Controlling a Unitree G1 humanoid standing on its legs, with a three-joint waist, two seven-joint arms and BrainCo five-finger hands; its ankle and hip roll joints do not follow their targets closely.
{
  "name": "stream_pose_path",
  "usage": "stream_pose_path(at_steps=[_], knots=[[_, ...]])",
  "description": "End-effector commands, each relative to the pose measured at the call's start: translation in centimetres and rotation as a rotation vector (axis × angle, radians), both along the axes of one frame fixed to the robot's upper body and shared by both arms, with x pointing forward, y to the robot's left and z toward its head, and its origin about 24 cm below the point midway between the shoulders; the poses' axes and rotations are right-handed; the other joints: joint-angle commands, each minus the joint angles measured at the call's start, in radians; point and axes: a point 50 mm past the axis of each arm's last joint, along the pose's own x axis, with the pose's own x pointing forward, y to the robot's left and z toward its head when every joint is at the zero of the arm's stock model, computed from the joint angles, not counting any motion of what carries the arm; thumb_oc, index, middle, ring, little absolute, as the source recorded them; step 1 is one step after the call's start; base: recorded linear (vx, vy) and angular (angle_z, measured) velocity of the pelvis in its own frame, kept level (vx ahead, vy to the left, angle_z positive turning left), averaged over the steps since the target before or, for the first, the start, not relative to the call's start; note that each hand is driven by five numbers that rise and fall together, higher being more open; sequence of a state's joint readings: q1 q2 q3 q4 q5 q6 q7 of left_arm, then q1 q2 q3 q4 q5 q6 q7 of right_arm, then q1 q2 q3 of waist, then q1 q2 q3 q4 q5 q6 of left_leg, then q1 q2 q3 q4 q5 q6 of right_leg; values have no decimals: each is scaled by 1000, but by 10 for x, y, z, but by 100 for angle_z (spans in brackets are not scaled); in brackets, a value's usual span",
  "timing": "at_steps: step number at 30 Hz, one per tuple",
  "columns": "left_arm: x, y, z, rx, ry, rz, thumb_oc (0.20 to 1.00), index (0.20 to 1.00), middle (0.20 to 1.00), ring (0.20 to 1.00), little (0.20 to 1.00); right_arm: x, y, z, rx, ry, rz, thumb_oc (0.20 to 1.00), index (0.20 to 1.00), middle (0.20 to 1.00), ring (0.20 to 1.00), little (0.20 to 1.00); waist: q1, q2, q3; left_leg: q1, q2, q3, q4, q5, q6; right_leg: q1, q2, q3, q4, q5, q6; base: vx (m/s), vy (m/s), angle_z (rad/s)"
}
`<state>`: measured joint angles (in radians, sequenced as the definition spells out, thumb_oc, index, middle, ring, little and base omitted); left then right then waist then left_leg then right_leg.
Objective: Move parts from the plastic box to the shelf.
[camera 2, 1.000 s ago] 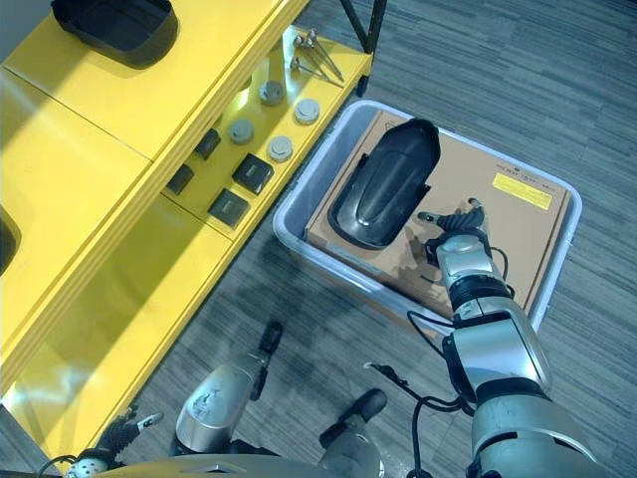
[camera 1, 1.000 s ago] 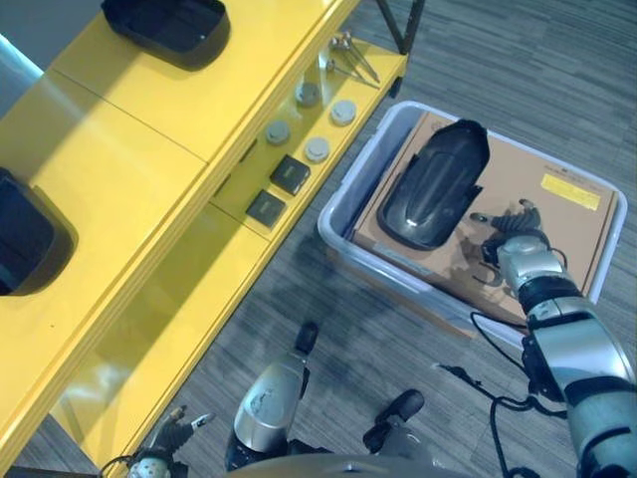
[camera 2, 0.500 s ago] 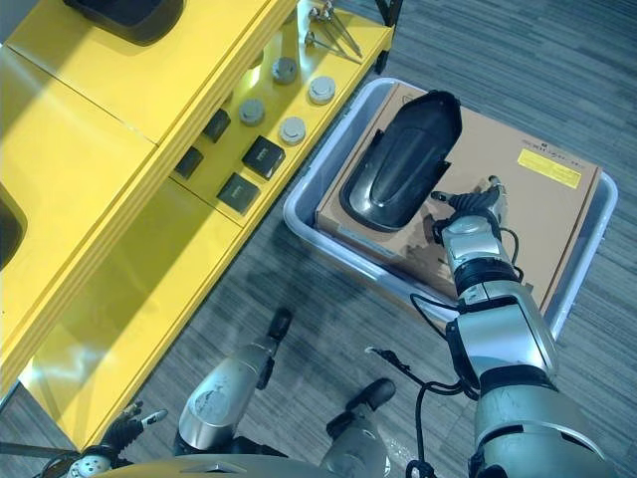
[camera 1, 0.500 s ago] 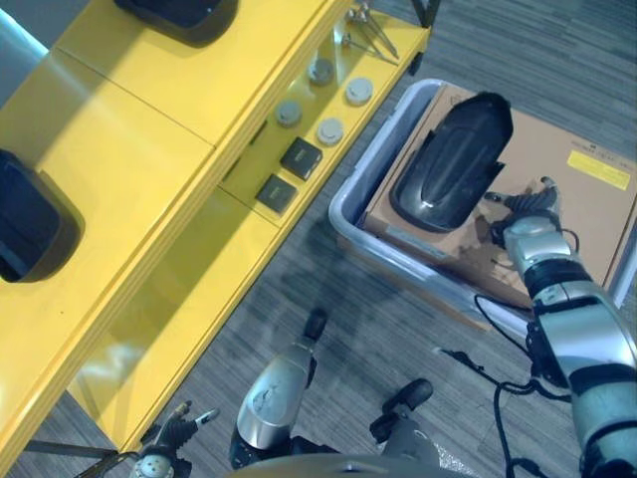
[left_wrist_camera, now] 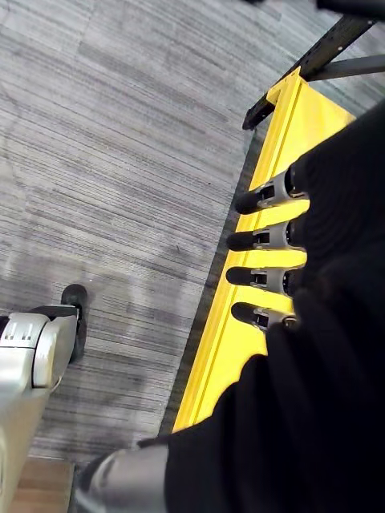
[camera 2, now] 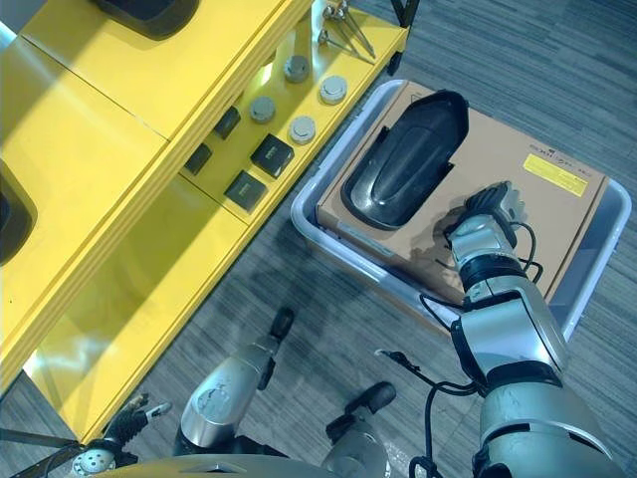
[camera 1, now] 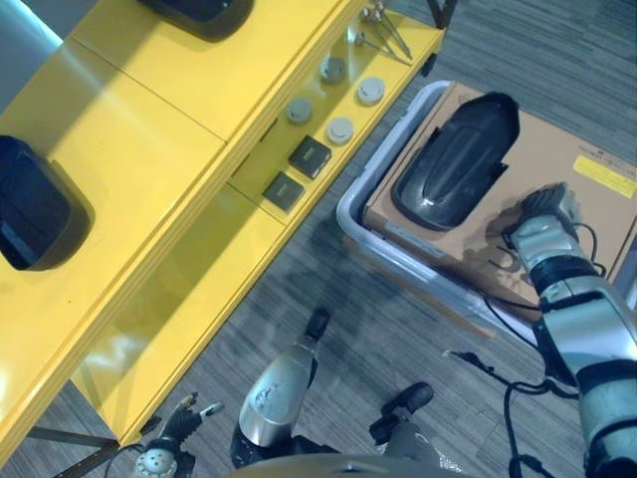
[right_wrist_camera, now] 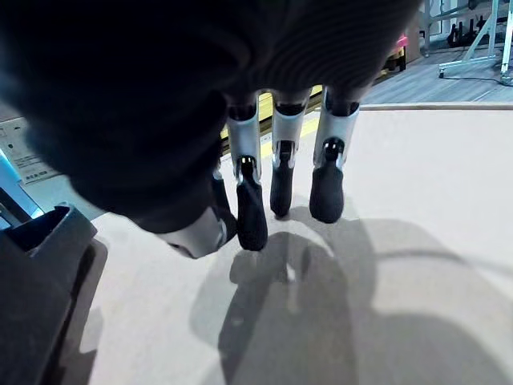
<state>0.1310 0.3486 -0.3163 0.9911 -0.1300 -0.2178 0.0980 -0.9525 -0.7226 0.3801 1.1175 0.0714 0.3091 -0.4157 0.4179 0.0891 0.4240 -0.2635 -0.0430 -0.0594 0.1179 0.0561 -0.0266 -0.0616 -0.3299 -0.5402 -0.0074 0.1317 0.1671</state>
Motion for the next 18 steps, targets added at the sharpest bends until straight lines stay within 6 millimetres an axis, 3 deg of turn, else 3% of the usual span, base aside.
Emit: stream_pose_path(at_steps=[1, 3, 4, 5, 9, 10, 14, 18], knots=[[-15, 23, 4, 68, 42, -39, 1000, 1000, 1000, 1000, 1000, 0, -1, -3, -35, 39, 45, 200, 200, 200, 200, 200, 20, 7, -4, -42, 20, 21, -38, 13, -13, 11, -64, 48, 135, -82, 61, -7, -32, 3], [-13, 23, 5, 69, 40, -43, 1000, 1000, 1000, 1000, 1000, -1, -3, 0, -10, -7, 43, 200, 200, 200, 200, 200, 17, 6, -6, -37, 22, 23, -44, 14, -13, 15, -62, 48, 131, -79, 63, -6, -23, 6], [-13, 23, 5, 69, 39, -44, 1000, 1000, 1000, 1000, 1000, -1, -2, 2, 27, -71, 33, 272, 272, 272, 272, 272, 16, 6, -7, -32, 23, 23, -48, 15, -14, 18, -60, 47, 127, -76, 64, -1, -15, 6], [-14, 22, 5, 68, 38, -43, 1000, 1000, 1000, 1000, 1000, 0, 0, 6, 104, -182, 14, 1000, 1000, 1000, 1000, 1000, 13, 6, -10, -24, 25, 23, -53, 16, -15, 25, -59, 47, 122, -73, 65, 2, -7, 4], [-16, 19, 3, 64, 35, -34, 1000, 1000, 1000, 1000, 1000, 4, 7, 24, 239, -427, -17, 1000, 1000, 1000, 1000, 1000, 5, 7, -21, -9, 25, 24, -63, 11, -15, 30, -60, 49, 119, -77, 65, 1, 0, 1], [-16, 17, 3, 61, 35, -27, 1000, 1000, 1000, 1000, 1000, 6, 14, 42, 248, -551, -9, 1000, 1000, 1000, 1000, 1000, 1, 9, -27, 0, 25, 24, -71, 9, -14, 31, -60, 51, 121, -80, 66, 12, 20, -3], [-21, 17, 0, 61, 53, -15, 1000, 1000, 1000, 1000, 1000, 9, 22, 60, 235, -612, 31, 1000, 1000, 1000, 1000, 1000, -4, 9, -43, 17, 24, 23, -79, 6, -13, 39, -63, 51, 120, -81, 69, 20, 16, 0], [-28, 16, -2, 66, 69, -22, 1000, 1000, 1000, 1000, 1000, 12, 28, 66, 214, -582, 73, 1000, 1000, 1000, 1000, 1000, -3, 8, -56, 28, 23, 23, -83, 7, -13, 47, -68, 48, 119, -78, 70, 24, 25, 1]])
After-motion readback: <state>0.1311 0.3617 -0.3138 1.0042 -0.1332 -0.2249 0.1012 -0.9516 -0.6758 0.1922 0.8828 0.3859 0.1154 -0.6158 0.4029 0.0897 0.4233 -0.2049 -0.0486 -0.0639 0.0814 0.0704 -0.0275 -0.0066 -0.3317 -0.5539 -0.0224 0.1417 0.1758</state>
